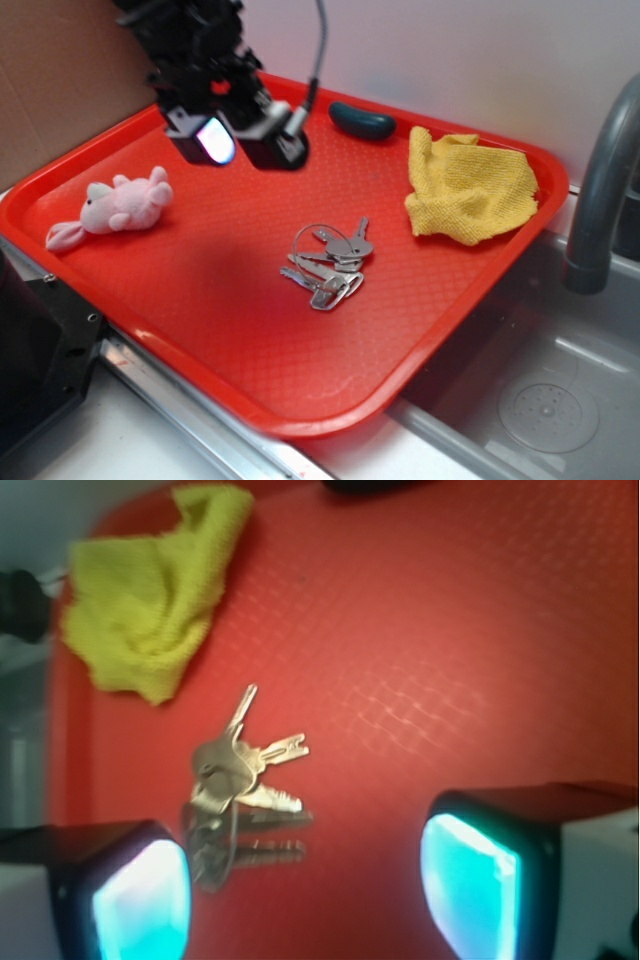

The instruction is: Grab the silver keys.

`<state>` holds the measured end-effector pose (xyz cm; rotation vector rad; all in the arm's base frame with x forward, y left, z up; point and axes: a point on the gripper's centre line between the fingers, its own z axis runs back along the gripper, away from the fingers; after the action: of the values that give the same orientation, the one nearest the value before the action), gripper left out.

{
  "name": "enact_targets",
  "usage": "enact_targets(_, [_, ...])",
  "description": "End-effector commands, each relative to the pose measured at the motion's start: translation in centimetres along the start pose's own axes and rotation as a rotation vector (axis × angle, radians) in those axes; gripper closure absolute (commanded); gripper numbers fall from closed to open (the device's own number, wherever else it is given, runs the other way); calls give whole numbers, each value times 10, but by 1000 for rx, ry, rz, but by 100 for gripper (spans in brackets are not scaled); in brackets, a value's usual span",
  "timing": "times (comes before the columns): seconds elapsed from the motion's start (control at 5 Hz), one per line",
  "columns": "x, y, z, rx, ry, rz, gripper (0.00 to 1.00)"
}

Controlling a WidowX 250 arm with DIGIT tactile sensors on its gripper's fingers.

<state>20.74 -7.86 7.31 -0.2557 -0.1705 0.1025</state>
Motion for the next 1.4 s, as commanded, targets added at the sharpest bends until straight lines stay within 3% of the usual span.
enact_targets(0.0, [-5, -38, -43, -31, 73, -62, 0])
enact_targets(0.2, [-5, -49, -52, -22, 93, -61, 46])
enact_targets(0.4, [-6, -51, -50, -2, 85, -60, 100])
enact_targets(0.6, [-5, -53, -45, 13, 97, -94, 100])
enact_targets(0.8, [-7, -52, -25, 71, 127, -153, 100])
enact_targets(1.0, [-15, -43, 31, 89, 86, -210, 100])
enact_targets(1.2, [-28, -25, 89, 241, 128, -206, 100])
